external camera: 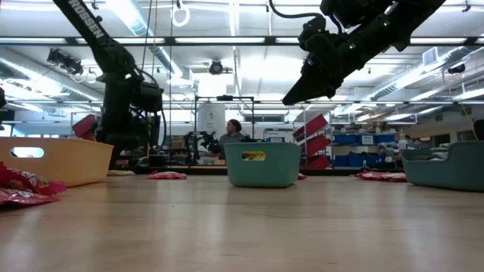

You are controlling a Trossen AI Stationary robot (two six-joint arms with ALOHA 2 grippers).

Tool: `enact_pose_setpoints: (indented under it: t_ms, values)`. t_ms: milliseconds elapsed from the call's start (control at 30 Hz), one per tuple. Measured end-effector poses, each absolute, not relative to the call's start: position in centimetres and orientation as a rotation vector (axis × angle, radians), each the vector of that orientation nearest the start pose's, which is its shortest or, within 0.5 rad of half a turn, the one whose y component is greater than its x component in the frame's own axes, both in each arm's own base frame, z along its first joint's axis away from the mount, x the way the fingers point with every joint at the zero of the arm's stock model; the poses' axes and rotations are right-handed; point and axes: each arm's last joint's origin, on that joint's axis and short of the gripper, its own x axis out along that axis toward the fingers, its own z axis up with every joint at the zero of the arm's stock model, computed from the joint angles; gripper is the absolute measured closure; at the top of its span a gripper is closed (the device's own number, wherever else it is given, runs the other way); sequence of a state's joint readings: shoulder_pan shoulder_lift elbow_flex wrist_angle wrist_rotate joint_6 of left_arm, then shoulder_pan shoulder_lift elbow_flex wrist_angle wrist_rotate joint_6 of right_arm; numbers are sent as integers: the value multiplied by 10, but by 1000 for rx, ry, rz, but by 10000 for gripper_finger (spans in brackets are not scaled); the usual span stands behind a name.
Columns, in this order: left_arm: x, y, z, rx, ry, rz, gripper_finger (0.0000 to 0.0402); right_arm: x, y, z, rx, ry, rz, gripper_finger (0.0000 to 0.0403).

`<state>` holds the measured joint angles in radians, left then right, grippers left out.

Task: Sort candy
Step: Put the yellow candy pack into the green bin

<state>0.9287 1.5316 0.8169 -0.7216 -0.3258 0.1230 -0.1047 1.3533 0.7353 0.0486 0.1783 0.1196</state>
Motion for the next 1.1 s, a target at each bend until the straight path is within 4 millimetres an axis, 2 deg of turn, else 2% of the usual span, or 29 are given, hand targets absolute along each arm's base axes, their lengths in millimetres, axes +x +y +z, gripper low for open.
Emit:
enact_pose_setpoints:
  t_ms: [400, 533, 667, 833, 1100]
  values:
    - [140, 207, 153, -447, 1420, 893, 254, 277, -34, 217, 88, 546, -307, 403]
    - [140, 208, 145, -479, 1451, 874, 260, 277, -34, 217, 88, 548, -307, 403]
    - [142, 210, 143, -475, 1459, 870, 296, 277, -34, 217, 88, 549, -307, 403]
    - [144, 206, 146, -477, 1438, 844, 384, 277, -34, 216, 86, 553, -307, 403]
    - [155, 191, 169, -385, 1354, 811, 400, 277, -34, 216, 83, 555, -307, 403]
